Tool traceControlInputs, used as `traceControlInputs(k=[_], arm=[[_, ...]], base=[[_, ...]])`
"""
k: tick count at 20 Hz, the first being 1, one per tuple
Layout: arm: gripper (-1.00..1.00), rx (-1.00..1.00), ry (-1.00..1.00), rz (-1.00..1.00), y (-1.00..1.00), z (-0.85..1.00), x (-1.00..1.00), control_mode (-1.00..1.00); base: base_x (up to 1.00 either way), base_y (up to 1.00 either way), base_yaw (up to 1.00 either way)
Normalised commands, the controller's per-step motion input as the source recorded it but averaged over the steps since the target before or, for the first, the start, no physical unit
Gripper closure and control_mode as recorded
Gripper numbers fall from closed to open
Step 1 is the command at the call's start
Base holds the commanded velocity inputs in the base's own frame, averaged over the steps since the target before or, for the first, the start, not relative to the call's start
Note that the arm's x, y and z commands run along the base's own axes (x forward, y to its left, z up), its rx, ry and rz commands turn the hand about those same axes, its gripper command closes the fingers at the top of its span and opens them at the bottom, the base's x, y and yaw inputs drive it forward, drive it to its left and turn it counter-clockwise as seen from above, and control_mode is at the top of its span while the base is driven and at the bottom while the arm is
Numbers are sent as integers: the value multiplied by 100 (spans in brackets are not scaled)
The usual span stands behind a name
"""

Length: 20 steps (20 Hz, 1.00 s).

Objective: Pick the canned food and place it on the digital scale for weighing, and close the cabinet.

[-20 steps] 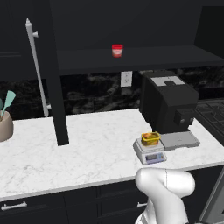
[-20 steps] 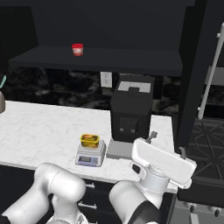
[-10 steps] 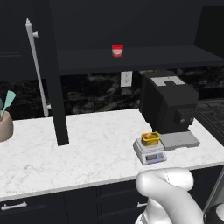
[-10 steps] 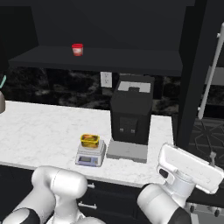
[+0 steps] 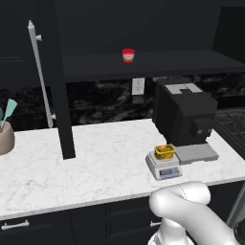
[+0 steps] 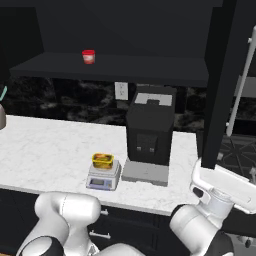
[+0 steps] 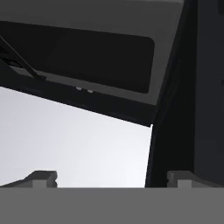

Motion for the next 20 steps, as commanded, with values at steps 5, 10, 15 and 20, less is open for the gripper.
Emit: traceControlInputs(k=[5, 10, 15, 20], arm=[[-100, 2, -1, 0, -34, 6, -6, -100], [-100, 4, -2, 0, -54, 9, -1, -100], [-100, 0, -14, 0, 9, 60, 0, -100], [-100, 0, -19, 2, 14, 71, -3, -100]], base=[[0, 0, 0], [0, 0, 0], [0, 0, 0], [0, 0, 0]])
